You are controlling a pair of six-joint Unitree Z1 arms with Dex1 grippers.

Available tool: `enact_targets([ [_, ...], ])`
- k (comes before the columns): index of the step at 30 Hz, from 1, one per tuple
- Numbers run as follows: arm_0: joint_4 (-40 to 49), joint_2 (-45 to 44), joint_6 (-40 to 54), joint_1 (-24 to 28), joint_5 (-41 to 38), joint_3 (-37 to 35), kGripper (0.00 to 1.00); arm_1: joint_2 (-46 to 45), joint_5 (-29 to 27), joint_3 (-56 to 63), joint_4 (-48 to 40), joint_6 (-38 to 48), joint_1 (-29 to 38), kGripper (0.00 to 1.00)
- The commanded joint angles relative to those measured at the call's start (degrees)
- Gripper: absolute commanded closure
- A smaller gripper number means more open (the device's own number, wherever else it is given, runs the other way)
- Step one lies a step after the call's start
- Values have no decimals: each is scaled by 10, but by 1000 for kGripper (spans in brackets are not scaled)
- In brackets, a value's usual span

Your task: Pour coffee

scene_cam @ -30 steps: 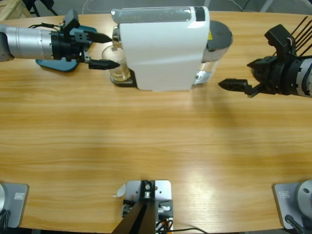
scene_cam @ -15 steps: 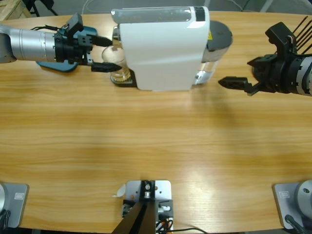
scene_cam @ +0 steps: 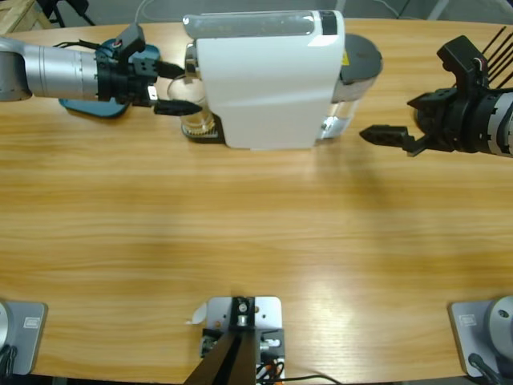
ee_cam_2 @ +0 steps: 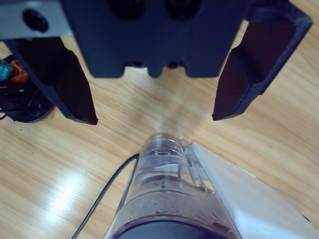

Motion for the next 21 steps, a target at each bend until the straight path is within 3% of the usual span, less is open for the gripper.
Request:
enact_targets([
  [1,11,26,-3,-5,14,-3,530,14,-11,18,-7,9,-6,0],
  [5,10,26,0,-5,14,0,812,14,-11,18,-7,9,-6,0],
  [6,10,26,0,-5,14,0,859,14,-11,18,-7,9,-6,0],
  [8,11,25,1,-5,14,1,862,12,-11,18,-7,9,-6,0],
  [9,10,25,1,-4,14,1,965,10,-10,19,-7,9,-6,0],
  [10,10,25,1,-4,14,1,1000,8,-9,19,-7,9,-6,0],
  [21,-4,-20,1,24,-40,22,1000,10,-9,19,-7,9,-6,0],
])
